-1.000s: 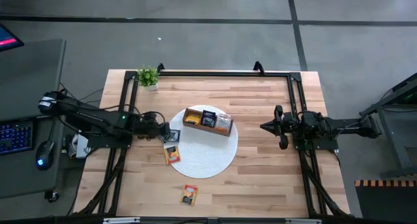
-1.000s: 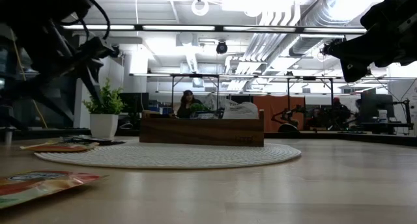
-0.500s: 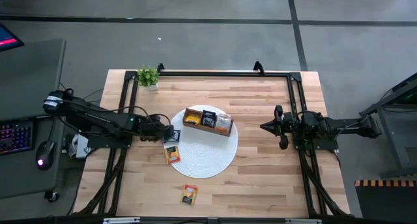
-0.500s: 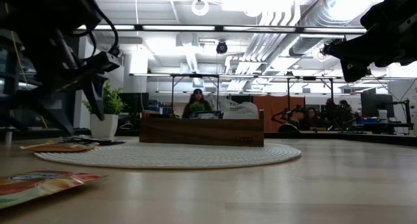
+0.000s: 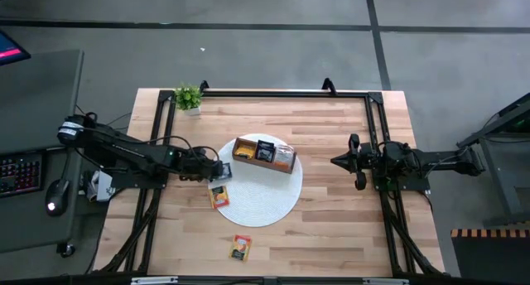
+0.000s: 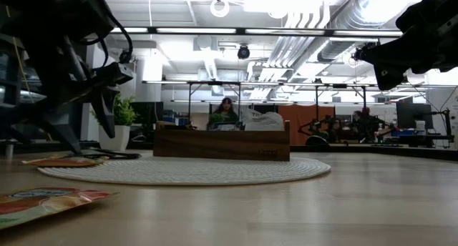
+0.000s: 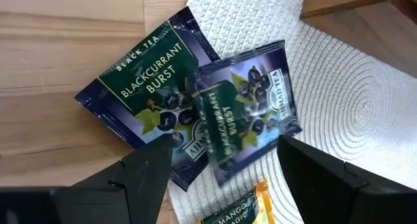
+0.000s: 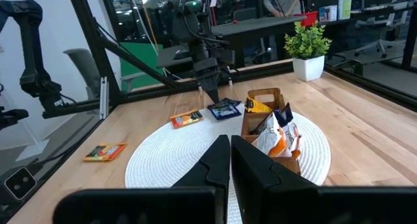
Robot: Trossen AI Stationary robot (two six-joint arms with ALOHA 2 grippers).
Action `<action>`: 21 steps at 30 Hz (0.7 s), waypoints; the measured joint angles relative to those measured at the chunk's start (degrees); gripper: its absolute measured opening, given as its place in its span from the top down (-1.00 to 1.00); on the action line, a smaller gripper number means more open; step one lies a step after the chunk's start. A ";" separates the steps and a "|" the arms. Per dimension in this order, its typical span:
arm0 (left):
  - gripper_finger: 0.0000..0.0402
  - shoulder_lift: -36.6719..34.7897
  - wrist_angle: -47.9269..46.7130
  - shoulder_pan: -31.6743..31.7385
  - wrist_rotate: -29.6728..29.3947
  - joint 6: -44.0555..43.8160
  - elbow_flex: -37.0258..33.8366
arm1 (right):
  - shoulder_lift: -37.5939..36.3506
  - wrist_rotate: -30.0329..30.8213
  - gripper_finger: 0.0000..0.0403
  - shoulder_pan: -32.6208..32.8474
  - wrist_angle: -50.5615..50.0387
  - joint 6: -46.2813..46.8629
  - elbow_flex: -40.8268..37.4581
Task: Pick & Place Tea
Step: Put the blue tea bag into the middle section of the wooden organizer
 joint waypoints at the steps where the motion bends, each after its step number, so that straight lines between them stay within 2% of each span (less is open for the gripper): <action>1: -0.37 0.00 0.06 0.01 -0.02 -0.01 0.00 | 0.00 0.00 0.94 -0.01 0.00 0.00 0.01; 21: -0.37 -0.02 4.18 -0.01 -0.13 -0.31 0.02 | 0.00 0.00 0.94 -0.02 0.00 0.01 -0.01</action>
